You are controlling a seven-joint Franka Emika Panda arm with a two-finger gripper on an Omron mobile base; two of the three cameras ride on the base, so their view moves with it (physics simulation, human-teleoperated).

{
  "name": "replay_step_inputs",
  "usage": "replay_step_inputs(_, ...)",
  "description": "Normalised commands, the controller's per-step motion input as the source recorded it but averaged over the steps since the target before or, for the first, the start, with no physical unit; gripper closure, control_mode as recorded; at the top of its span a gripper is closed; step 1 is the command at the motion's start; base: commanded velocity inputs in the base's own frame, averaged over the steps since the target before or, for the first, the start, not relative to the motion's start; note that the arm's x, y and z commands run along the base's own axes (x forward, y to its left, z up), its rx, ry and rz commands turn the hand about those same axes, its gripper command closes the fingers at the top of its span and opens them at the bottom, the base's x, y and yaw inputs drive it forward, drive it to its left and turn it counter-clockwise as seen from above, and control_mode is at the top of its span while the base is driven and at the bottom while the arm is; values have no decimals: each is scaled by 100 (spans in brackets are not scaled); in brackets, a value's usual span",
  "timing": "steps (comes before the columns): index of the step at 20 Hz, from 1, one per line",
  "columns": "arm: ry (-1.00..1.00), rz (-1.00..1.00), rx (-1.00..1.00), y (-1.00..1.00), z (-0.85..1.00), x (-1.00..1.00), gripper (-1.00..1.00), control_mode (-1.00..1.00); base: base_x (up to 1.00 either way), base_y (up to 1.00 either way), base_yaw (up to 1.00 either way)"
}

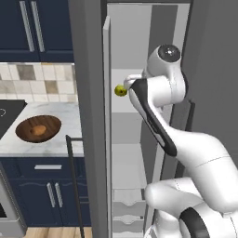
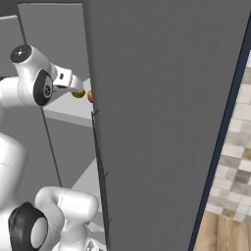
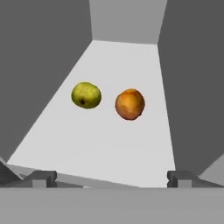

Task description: Take the peach, pear, and potato from the freezer and place them in the bowl on the counter.

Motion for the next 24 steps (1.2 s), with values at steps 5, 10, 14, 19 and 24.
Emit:
replay_step_inputs(5, 7, 5, -12, 2, -11, 72, -100, -100, 0, 0, 0)
replay_step_inputs(10, 19, 10, -14, 0, -18, 68, -100, -100, 0, 0, 0)
replay_step_inputs(14, 11, 14, -12, -18, -29, 23, -100, -100, 0, 0, 0)
replay_step_inputs(19, 0, 6, -13, -3, -9, 32, -100, -100, 0, 0, 0)
replay_step_inputs(24, 0, 11, -15, -2, -16, 39, -100, -100, 0, 0, 0)
